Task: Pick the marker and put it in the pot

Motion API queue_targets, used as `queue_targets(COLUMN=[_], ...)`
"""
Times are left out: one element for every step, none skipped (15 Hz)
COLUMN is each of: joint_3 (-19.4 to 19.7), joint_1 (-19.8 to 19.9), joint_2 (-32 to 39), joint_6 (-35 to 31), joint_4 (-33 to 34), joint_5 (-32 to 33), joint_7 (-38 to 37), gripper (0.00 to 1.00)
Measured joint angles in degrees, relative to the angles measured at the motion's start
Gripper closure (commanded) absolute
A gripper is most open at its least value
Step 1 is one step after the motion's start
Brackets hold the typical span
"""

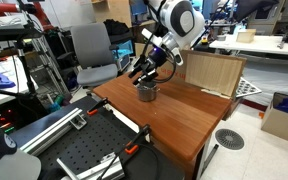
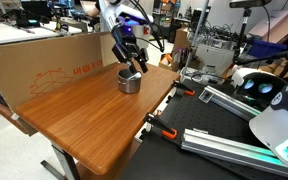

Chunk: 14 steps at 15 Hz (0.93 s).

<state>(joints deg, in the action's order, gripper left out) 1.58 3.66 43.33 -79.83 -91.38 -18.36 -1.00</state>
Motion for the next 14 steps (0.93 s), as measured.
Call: queue_targets(joint_3=[0.00,0.00,0.00,0.00,0.00,0.00,0.00,0.00,-0.02,-0.04,-0.07,-0.14,-0.23,-0.37], joint_1=[0.00,0.00,0.00,0.00,0.00,0.00,0.00,0.00,0.00,0.00,-0.01,-0.01,-0.02,-0.04], joint_2=[0.16,0.26,0.33,0.36,0.37,0.37,0.37,0.36,0.35,0.29,0.15,-0.10,-0.57,-1.36], joint_6=[0.20,0.35,0.48,0.59,0.65,0.77,1.02,1.14,1.18,1.19,1.20,1.20,1.20,1.19], joint_4=[0.20,0.29,0.33,0.37,0.40,0.48,0.62,0.78,0.95,1.02,1.03,1.03,0.97,0.76], joint_5=[0.00,0.00,0.00,0.00,0.00,0.00,0.02,0.02,0.02,0.02,0.03,0.06,0.12,0.20], joint_7=[0.00,0.00,0.00,0.00,0.00,0.01,0.03,0.11,0.20,0.41,0.71,1.00,1.34,1.89], gripper=[0.05,0.01,0.00,0.00,0.00,0.00,0.00,0.00,0.00,0.00,0.00,0.00,0.00,0.00])
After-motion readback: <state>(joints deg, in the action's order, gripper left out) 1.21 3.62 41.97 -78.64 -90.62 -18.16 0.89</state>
